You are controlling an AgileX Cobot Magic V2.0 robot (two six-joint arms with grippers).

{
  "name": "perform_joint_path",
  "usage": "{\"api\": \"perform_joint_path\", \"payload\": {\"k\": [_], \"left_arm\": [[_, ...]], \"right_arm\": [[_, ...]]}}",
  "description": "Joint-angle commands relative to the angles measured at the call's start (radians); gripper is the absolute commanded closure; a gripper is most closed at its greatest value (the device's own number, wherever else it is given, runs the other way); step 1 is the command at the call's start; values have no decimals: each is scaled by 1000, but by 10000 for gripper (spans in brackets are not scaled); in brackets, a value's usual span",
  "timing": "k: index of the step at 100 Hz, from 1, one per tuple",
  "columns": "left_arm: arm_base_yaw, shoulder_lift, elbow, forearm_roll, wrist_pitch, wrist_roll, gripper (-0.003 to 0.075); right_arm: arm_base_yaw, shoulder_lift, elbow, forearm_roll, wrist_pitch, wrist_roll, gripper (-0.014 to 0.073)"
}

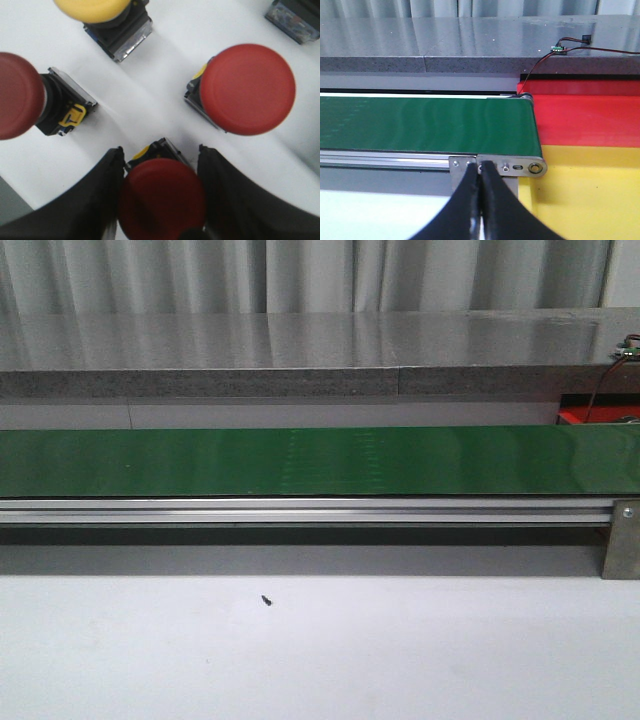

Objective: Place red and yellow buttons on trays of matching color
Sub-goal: 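Carry the red button with the left gripper onto the green belt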

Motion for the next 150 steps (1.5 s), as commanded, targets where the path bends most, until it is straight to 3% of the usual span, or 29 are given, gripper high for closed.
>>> {"api": "perform_joint_path", "payload": {"k": [1,30,46,64,100,150], "left_arm": [[0,-38,-33,-3,3,-1,641],[0,-144,-126,1,195,45,707],[-20,-256,-149,-20,206,78,731],[-113,-296,-200,-88,213,175,731],[-313,-181,-383,-90,238,228,731],[-418,23,-494,-130,290,253,728]], "right_arm": [[-2,-17,-18,-10,-83,-3,660],[-2,-17,-18,-10,-83,-3,660],[-2,-17,-18,-10,-83,-3,660],[-2,-17,-18,-10,-83,-3,660],[-2,-17,-18,-10,-83,-3,660],[-2,-17,-18,-10,-83,-3,660]]}}
